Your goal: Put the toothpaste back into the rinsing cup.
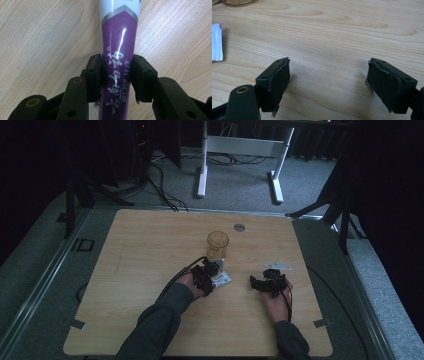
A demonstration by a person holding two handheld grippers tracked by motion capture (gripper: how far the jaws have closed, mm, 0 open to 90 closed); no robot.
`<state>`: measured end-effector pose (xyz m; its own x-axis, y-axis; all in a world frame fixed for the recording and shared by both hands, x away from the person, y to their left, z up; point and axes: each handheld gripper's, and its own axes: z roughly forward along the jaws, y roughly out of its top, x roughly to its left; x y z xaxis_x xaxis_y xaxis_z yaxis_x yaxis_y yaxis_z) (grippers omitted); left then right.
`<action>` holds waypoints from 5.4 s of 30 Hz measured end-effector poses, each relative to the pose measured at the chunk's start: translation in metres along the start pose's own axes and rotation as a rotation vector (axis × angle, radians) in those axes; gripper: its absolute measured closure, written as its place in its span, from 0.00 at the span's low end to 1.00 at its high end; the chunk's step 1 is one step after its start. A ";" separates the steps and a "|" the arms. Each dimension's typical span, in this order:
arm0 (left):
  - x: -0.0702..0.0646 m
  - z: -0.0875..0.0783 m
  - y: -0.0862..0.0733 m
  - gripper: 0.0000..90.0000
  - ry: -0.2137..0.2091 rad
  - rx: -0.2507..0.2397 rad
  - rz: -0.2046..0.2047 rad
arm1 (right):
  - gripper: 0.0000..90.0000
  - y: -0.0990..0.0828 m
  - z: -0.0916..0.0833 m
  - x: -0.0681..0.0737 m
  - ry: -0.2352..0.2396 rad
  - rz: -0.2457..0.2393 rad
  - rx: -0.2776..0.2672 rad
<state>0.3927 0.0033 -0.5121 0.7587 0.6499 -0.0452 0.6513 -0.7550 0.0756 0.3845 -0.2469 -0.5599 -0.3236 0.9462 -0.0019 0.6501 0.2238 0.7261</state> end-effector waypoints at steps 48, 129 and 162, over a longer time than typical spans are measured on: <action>0.002 -0.007 -0.006 0.79 -0.017 -0.018 -0.073 | 0.21 0.000 0.000 0.000 0.006 -0.006 0.000; -0.003 -0.091 -0.031 0.80 0.103 -0.512 -0.200 | 0.20 -0.002 -0.002 0.004 0.026 -0.029 0.001; 0.011 -0.101 -0.034 0.80 0.168 -0.779 -0.222 | 0.20 -0.002 -0.002 0.004 0.033 -0.034 0.002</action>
<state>0.3777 0.0452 -0.4150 0.5607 0.8280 0.0044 0.5419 -0.3710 0.7542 0.3803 -0.2439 -0.5599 -0.3680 0.9298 -0.0045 0.6396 0.2566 0.7246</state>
